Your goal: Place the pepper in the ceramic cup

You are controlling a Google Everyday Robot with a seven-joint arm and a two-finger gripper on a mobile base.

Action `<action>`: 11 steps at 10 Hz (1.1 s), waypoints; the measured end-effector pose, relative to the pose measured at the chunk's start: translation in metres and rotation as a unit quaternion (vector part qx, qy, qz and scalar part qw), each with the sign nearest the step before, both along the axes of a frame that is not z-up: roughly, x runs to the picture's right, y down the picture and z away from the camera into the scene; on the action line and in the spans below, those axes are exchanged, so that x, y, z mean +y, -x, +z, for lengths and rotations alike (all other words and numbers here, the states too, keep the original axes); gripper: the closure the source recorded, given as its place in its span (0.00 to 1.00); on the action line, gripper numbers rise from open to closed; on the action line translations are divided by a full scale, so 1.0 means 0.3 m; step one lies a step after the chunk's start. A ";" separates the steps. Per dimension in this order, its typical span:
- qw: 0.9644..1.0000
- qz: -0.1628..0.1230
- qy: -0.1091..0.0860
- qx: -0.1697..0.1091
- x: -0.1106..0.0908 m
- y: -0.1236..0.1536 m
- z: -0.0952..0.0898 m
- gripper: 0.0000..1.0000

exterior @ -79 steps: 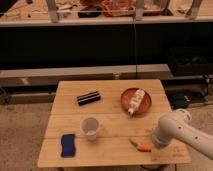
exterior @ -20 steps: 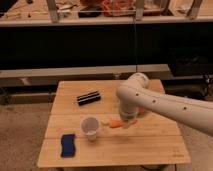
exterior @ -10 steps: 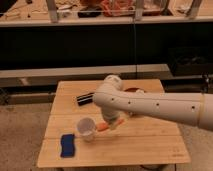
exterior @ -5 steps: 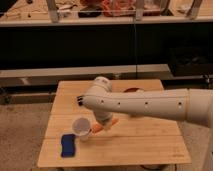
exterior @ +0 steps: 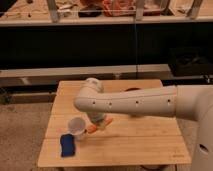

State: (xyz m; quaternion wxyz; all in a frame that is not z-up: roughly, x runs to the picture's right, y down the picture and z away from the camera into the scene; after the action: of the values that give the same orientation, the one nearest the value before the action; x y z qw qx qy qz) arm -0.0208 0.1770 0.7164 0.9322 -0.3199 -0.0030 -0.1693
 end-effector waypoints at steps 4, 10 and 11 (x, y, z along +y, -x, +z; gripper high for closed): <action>1.000 0.021 -0.002 -0.004 -0.060 0.011 -0.021 1.00; 1.000 0.014 -0.007 -0.017 -0.124 0.087 -0.071 1.00; 1.000 0.014 -0.014 -0.012 -0.160 0.089 -0.108 1.00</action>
State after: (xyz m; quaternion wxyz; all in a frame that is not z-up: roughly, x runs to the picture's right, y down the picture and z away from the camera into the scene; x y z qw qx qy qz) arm -0.0474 0.1289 0.6840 0.9386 -0.3050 -0.0166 -0.1605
